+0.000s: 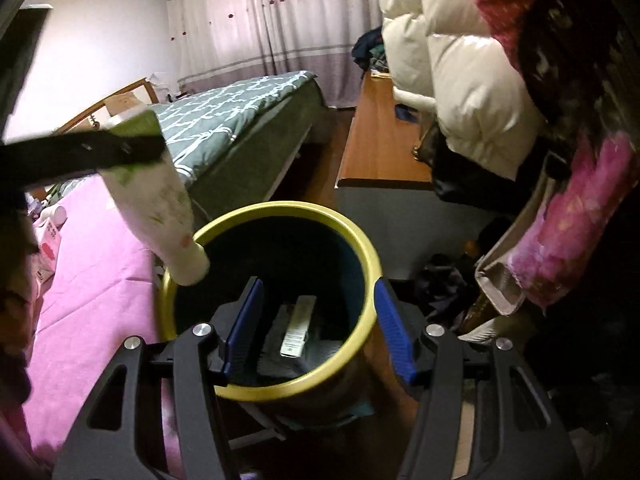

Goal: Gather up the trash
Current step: 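Lift the bottle, carry it over the bin and open the left tool, then move the left tool back over the table toward the remaining trash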

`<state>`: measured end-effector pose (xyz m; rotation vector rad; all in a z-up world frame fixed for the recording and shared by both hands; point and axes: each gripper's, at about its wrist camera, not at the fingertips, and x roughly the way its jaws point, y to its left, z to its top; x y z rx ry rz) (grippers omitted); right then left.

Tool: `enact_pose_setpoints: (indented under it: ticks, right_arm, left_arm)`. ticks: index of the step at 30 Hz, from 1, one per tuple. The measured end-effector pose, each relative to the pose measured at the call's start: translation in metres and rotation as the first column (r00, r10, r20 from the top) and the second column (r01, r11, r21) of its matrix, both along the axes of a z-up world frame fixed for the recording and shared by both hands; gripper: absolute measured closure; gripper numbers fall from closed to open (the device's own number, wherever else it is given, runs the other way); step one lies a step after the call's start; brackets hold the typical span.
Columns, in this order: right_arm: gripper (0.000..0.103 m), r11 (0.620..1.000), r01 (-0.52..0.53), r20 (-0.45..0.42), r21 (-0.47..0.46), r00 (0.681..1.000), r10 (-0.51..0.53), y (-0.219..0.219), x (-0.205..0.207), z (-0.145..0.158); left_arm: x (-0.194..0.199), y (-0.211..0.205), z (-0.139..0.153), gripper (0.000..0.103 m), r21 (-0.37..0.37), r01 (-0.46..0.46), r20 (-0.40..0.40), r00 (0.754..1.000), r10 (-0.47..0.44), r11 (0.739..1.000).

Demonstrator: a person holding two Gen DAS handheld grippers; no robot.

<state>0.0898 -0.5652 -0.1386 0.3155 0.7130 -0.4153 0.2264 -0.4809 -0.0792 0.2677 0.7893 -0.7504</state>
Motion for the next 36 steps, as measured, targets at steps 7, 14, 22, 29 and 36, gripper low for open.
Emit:
enact_pose_setpoints:
  ticks: [7,14,22,29,36]
  right_arm:
    - [0.044,1.0,0.016,-0.006,0.012,1.0,-0.016,-0.007,0.0,-0.004]
    - [0.044,1.0,0.011,-0.01,0.008,1.0,-0.011,0.001,0.008,-0.003]
    - [0.044,1.0,-0.025,-0.017,-0.019,1.0,0.024,0.025,0.026,0.002]
    - [0.044,0.996,-0.079,-0.026,-0.051,0.997,0.077,0.057,0.048,0.012]
    - [0.044,0.98,-0.168,-0.037,-0.105,0.986,0.165,0.111,0.08,0.022]
  left_arm:
    - [0.013,-0.003,-0.033,0.024,0.057,-0.049,-0.037,0.998,0.051,0.997]
    - [0.003,0.03,0.0,0.024,0.007,-0.06,0.006,0.998,0.06,0.998]
    - [0.001,0.137,0.05,0.01,-0.068,-0.166,0.113,0.978,0.173,0.984]
    - [0.019,0.262,0.067,0.007,-0.136,-0.362,0.153,0.912,0.381,0.922]
    - [0.043,0.395,0.05,0.006,-0.158,-0.575,0.159,0.787,0.596,0.803]
